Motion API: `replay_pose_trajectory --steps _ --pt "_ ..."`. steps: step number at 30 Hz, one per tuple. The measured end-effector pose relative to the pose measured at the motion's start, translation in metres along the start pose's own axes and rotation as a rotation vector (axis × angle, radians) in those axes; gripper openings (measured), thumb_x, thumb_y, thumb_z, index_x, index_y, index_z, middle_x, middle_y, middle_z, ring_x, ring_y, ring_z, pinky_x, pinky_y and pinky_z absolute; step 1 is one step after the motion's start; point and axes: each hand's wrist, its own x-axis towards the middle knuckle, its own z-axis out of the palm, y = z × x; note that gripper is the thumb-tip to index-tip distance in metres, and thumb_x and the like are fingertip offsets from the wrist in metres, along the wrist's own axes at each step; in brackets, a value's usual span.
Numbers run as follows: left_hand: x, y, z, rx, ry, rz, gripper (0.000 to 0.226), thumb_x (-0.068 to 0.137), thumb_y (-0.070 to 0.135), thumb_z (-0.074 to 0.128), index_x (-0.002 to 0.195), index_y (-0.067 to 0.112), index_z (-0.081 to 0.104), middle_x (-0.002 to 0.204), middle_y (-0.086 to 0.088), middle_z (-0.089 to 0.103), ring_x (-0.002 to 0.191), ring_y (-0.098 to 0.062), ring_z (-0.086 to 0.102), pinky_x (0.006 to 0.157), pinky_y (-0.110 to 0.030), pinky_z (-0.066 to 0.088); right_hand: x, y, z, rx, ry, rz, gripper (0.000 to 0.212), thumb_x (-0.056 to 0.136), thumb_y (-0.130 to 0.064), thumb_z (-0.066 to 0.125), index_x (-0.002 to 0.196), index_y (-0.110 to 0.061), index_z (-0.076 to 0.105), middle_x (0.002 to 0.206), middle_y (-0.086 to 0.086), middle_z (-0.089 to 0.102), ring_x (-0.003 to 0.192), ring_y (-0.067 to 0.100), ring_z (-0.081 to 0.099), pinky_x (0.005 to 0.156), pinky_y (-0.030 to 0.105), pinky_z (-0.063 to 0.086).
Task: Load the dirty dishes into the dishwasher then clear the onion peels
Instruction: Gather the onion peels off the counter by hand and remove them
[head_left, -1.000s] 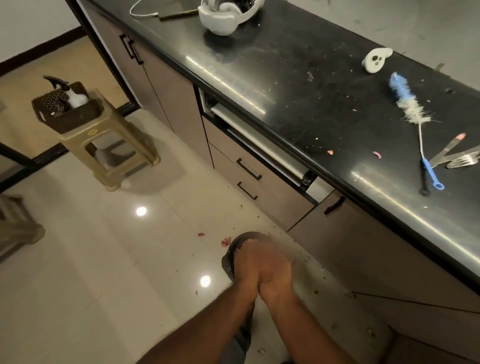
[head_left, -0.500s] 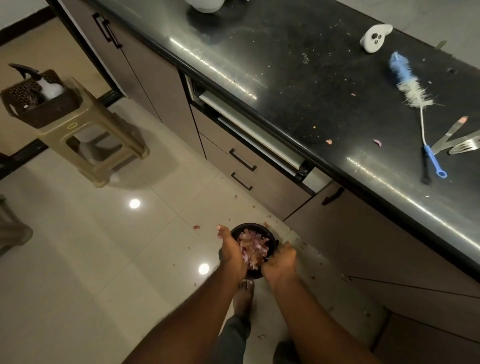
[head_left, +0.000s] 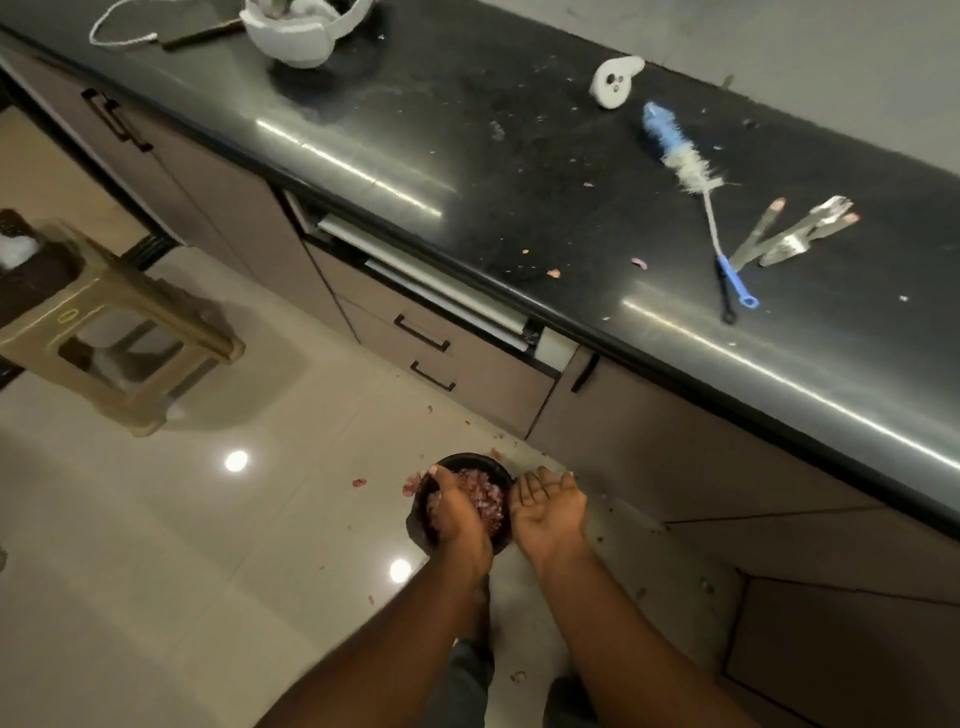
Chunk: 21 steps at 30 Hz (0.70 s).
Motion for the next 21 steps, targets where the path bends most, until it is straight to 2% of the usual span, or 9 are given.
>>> replay_pose_trajectory --steps 2,4,6,8,10,13,16,19,21 --pt "-0.079 0.002 0.037 0.002 -0.197 -0.001 0.080 0.095 0.080 0.038 0.153 0.025 0.045 0.153 -0.001 0.048 0.144 -0.025 0.044 0.122 -0.047 0.033 -0.006 -0.020 -0.011 0.071 -0.046 -0.009 0.058 0.112 -0.038 0.034 0.155 0.000 0.038 0.160 0.020 0.040 0.150 0.032 0.037 0.125 0.043 0.029" --pt "-0.114 -0.022 0.069 0.017 -0.325 0.003 0.076 0.103 0.069 0.032 0.152 0.012 0.047 0.158 -0.011 0.045 0.145 -0.030 0.044 0.124 -0.047 0.030 -0.015 -0.048 -0.026 0.116 -0.100 -0.044 0.059 0.111 -0.041 0.036 0.151 0.001 0.043 0.154 0.022 0.047 0.144 0.034 0.046 0.119 0.042 0.036" --pt "-0.129 -0.049 0.095 0.055 -0.377 0.020 0.067 0.106 0.063 0.032 0.129 0.008 0.062 0.147 -0.019 0.055 0.133 -0.032 0.056 0.119 -0.048 0.038 -0.028 -0.081 -0.043 0.173 -0.148 -0.094 0.058 0.110 -0.043 0.039 0.146 0.002 0.049 0.147 0.023 0.054 0.131 0.034 0.055 0.111 0.041 0.043" --pt "-0.156 -0.088 0.126 0.122 -0.407 0.012 0.063 0.106 0.061 0.035 0.112 0.006 0.065 0.132 -0.022 0.065 0.118 -0.032 0.065 0.108 -0.046 0.049 -0.045 -0.127 -0.071 0.278 -0.155 -0.173 0.055 0.109 -0.044 0.044 0.137 0.001 0.057 0.135 0.021 0.063 0.120 0.032 0.062 0.103 0.040 0.051" --pt "-0.192 -0.129 0.161 0.195 -0.506 -0.006 0.062 0.106 0.058 0.038 0.107 0.003 0.066 0.115 -0.020 0.071 0.106 -0.029 0.068 0.098 -0.042 0.053 -0.067 -0.182 -0.100 0.375 -0.141 -0.278 0.048 0.106 -0.043 0.049 0.123 -0.001 0.065 0.117 0.018 0.069 0.107 0.029 0.068 0.086 0.037 0.059" --pt "-0.240 -0.197 0.201 0.316 -0.684 -0.001 0.046 0.107 0.043 0.048 0.099 0.003 0.070 0.094 -0.014 0.075 0.100 -0.027 0.068 0.101 -0.042 0.052 -0.103 -0.252 -0.148 0.575 -0.132 -0.406 0.038 0.102 -0.040 0.056 0.099 -0.005 0.069 0.092 0.013 0.070 0.083 0.023 0.069 0.066 0.031 0.063" --pt "-0.286 -0.265 0.228 0.390 -0.838 -0.006 0.024 0.104 0.021 0.056 0.095 0.006 0.072 0.088 -0.010 0.076 0.089 -0.023 0.070 0.095 -0.038 0.054 -0.142 -0.312 -0.201 0.711 -0.146 -0.534 0.035 0.099 -0.039 0.062 0.089 -0.007 0.071 0.083 0.011 0.072 0.073 0.022 0.071 0.066 0.031 0.063" --pt "-0.334 -0.333 0.247 0.440 -0.951 -0.062 0.017 0.102 0.014 0.059 0.097 0.005 0.073 0.088 -0.010 0.076 0.082 -0.020 0.074 0.091 -0.035 0.057 -0.173 -0.364 -0.260 0.812 -0.153 -0.682 0.032 0.097 -0.037 0.064 0.087 -0.008 0.073 0.082 0.009 0.073 0.071 0.021 0.072 0.065 0.030 0.062" --pt "-0.356 -0.370 0.254 0.470 -0.989 -0.071 0.017 0.101 0.011 0.058 0.097 0.003 0.072 0.085 -0.011 0.077 0.077 -0.018 0.075 0.081 -0.030 0.061 -0.186 -0.387 -0.293 0.879 -0.137 -0.746 0.030 0.097 -0.036 0.064 0.087 -0.010 0.073 0.082 0.008 0.074 0.070 0.020 0.073 0.066 0.030 0.061"
